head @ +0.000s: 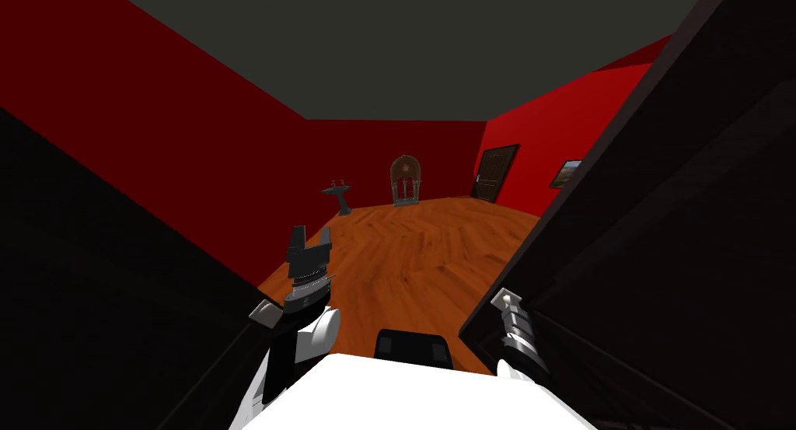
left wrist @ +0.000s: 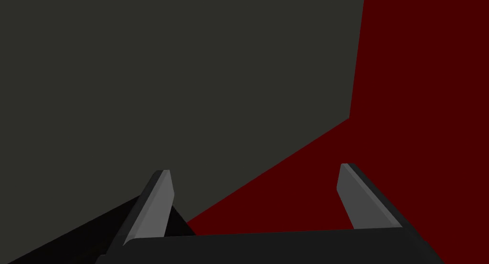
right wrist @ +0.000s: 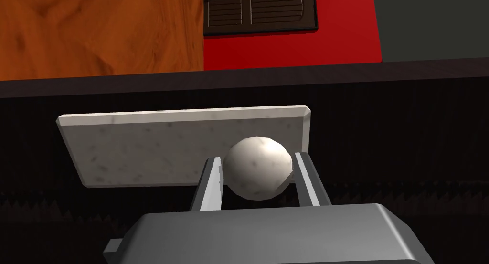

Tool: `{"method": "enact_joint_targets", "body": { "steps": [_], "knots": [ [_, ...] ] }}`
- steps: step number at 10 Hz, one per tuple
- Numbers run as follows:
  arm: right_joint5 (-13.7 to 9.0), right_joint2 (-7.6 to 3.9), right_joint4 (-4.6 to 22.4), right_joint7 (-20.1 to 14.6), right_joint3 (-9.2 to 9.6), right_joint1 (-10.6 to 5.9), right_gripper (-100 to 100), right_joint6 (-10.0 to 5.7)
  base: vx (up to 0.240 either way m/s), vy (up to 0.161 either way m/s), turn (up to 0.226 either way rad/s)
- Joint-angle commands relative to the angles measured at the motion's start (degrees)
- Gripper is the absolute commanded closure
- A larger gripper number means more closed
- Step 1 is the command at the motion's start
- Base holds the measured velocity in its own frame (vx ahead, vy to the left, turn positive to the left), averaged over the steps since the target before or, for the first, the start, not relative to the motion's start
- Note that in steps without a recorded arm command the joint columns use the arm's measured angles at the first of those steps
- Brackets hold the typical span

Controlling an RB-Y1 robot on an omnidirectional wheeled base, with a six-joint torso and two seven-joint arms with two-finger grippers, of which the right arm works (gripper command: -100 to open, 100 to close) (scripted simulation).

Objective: Push the door open

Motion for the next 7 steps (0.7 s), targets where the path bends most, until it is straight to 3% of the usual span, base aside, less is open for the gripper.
{"method": "enact_joint_targets", "body": {
  "steps": [1, 5, 6, 7],
  "knots": [
    [-0.37, -0.07, -1.58, 0.33, -0.84, 0.78, 100, 0.25, 0.155, -0.024, -0.022],
    [-1.95, 1.59, -1.59, 1.18, -3.54, 0.94, 100, 0.07, 0.207, -0.033, -0.062],
    [-1.73, 1.53, -1.15, 1.21, -3.10, 0.78, 100, 0.37, 0.096, -0.014, -0.032],
    [-2.50, 0.60, -1.29, 1.61, -4.37, 0.90, 100, 0.23, 0.143, -0.044, -0.026]
  ]
}}
